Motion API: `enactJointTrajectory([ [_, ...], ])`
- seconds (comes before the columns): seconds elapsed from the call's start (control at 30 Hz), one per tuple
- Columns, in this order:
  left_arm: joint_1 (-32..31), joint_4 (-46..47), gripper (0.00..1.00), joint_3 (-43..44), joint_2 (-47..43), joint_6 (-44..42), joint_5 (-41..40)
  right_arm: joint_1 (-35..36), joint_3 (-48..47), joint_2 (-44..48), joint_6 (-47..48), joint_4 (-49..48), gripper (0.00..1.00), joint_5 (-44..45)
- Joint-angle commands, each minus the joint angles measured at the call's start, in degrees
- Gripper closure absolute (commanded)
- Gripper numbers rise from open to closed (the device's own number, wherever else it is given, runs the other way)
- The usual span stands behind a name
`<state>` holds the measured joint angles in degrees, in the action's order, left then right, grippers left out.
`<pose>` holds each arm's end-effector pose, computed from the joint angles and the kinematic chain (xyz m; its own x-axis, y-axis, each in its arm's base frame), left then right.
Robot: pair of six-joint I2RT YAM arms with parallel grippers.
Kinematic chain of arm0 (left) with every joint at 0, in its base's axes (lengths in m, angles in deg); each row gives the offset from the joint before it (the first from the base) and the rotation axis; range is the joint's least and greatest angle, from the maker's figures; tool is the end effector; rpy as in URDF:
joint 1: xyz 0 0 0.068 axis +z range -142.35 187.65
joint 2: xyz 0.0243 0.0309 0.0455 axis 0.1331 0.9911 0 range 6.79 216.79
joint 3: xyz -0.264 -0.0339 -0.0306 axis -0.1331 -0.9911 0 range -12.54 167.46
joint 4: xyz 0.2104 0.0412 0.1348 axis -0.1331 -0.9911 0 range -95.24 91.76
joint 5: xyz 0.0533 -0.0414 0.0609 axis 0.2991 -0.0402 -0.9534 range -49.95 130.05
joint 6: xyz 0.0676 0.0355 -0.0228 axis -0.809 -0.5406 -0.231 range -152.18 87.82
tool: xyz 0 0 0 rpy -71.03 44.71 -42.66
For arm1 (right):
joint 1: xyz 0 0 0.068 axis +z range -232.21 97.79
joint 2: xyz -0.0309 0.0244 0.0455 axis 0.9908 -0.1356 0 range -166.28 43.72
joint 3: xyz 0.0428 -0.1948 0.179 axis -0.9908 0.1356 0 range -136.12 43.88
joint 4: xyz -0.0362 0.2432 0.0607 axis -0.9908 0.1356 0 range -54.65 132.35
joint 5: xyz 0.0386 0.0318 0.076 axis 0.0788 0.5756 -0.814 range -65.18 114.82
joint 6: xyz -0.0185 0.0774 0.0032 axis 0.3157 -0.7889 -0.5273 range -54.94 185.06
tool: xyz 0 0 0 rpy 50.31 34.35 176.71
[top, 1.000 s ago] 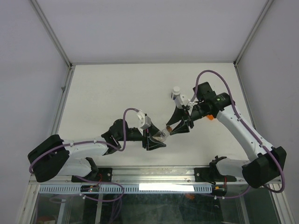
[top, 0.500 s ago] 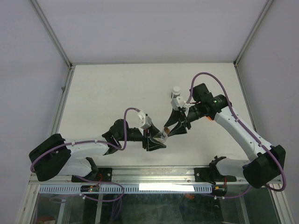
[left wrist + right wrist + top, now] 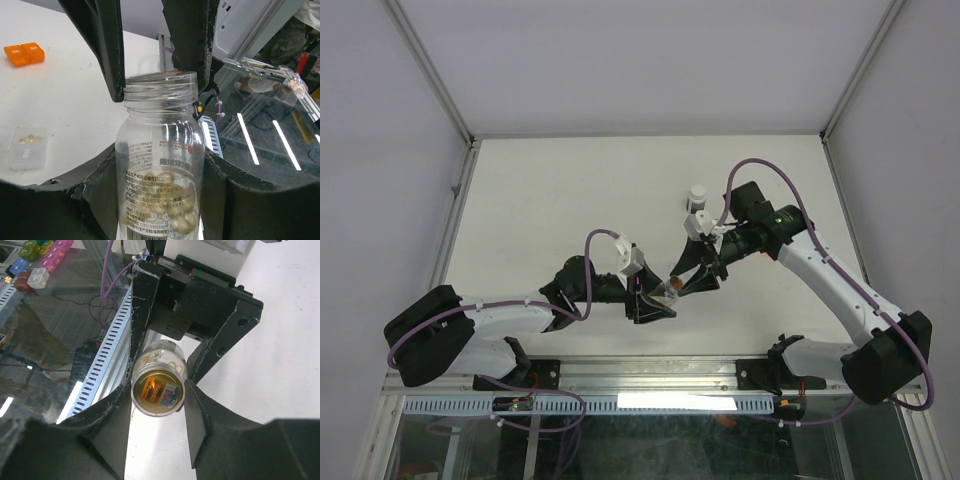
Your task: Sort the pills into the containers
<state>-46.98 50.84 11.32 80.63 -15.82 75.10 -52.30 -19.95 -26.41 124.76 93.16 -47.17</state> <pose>0.1276 -0.2478 0.2178 -0.2904 0.0108 -0.9568 0.9569 0.0089 -0.2903 0.1538 0.1637 0.3052 0.0504 -0.2789 -0.9590 -0.9327 -0.3564 0.0546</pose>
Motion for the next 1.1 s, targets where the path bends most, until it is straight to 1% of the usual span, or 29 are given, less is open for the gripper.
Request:
enactJointTrajectory([
  [0.0, 0.7, 9.45, 1.0, 0.24, -1.48, 2.59, -0.08, 0.65, 0.07, 2.13, 0.09, -2.14, 0.91, 1.04],
  [0.2, 0.75, 12.4, 1.0, -0.57, -1.86, 3.78, -1.39, 0.6, 0.59, 2.35, -1.1, -3.47, 0.91, 0.68],
  [0.37, 0.71, 15.19, 1.0, -1.22, -1.83, 4.37, -2.67, 0.59, 0.97, 2.3, -4.12, -5.78, 0.91, 1.62],
  [0.47, 0.71, 15.34, 1.0, -1.22, -1.98, 4.32, -3.53, 0.6, 1.06, 2.12, -5.52, -6.58, 0.91, 2.03],
  [0.53, 0.75, 13.65, 1.0, -0.99, -2.47, 3.41, -4.55, 0.7, 1.16, 1.83, -7.07, -7.44, 0.91, 2.59],
  [0.63, 0.71, 10.19, 1.0, -0.28, -3.27, 1.43, -7.29, 1.0, 1.32, 1.33, -10.56, -9.81, 0.91, 4.13],
  [0.83, 0.58, 6.59, 1.0, 0.56, -4.59, -1.85, -13.13, 1.73, 1.82, -0.17, -18.98, -15.05, 0.92, 8.82],
  [0.93, 0.21, 7.29, 1.0, 0.0, -5.31, -3.84, -16.17, 1.82, 2.36, -1.23, -23.94, -18.14, 0.94, 10.22],
  [1.0, -0.01, 9.23, 1.0, -0.77, -5.46, -4.89, -19.51, 1.83, 3.36, -1.81, -29.54, -21.63, 0.95, 11.96],
  [1.07, -0.16, 8.69, 1.0, -0.43, -5.38, -6.21, -23.02, 1.82, 4.3, -2.39, -34.48, -25.1, 0.96, 14.47],
])
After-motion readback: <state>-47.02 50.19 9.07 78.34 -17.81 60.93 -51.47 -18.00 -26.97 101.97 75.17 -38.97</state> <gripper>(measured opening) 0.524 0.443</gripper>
